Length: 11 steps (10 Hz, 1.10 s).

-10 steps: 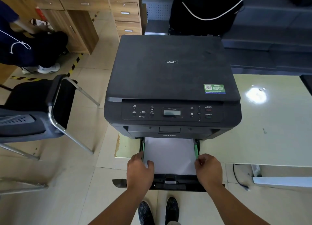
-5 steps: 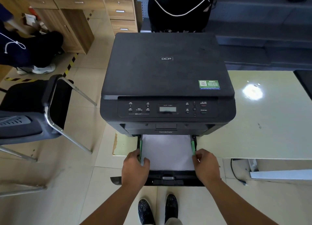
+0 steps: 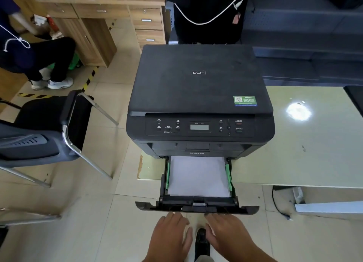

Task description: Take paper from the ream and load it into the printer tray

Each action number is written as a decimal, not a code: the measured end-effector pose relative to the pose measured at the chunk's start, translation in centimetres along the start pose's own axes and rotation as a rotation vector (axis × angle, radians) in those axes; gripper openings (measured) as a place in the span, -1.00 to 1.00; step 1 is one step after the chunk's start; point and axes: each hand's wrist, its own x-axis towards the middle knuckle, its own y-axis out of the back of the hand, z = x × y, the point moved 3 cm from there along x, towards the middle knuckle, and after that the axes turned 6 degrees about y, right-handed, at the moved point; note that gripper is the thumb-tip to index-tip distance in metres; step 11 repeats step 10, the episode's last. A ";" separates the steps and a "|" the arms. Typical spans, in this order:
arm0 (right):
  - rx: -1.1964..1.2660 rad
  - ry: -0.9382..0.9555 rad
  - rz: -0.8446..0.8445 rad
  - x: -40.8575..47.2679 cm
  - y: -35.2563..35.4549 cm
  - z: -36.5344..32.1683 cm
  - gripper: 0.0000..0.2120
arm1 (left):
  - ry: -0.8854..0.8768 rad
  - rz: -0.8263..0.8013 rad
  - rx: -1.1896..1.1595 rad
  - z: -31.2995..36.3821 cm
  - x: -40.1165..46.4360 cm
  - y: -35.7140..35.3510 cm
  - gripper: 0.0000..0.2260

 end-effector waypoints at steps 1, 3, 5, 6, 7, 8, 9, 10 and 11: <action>-0.025 -0.055 -0.045 1.1 0.9 0.0 -0.84 | 0.036 -0.028 0.030 -0.5 0.7 0.1 -0.75; -0.103 -0.184 -0.085 4.6 2.3 2.3 -0.58 | 0.130 -0.158 0.171 -0.7 3.0 -0.9 -0.29; -0.111 -0.235 -0.128 8.3 3.5 3.9 -0.29 | 0.162 -0.141 0.146 -0.4 7.4 0.6 -0.30; -0.067 -0.246 -0.161 9.8 3.8 4.4 -0.33 | 0.175 -0.157 0.141 -0.5 9.8 2.0 -0.31; -0.030 -0.275 -0.168 10.6 3.9 4.5 -0.35 | 0.181 -0.130 0.136 -0.7 11.4 2.8 -0.32; -0.001 -0.315 -0.186 11.0 4.0 4.9 -0.28 | 0.166 -0.146 0.137 -0.8 11.7 3.0 -0.32; 0.020 -0.329 -0.202 11.4 4.0 5.7 -0.33 | 0.187 -0.163 0.113 -1.0 11.5 3.2 -0.34; 0.186 -0.343 -0.240 10.7 4.3 5.7 -0.35 | 0.185 -0.182 0.145 -0.9 10.8 3.6 -0.39; 0.186 -0.343 -0.240 10.7 4.3 5.7 -0.35 | 0.185 -0.182 0.145 -0.9 10.8 3.6 -0.39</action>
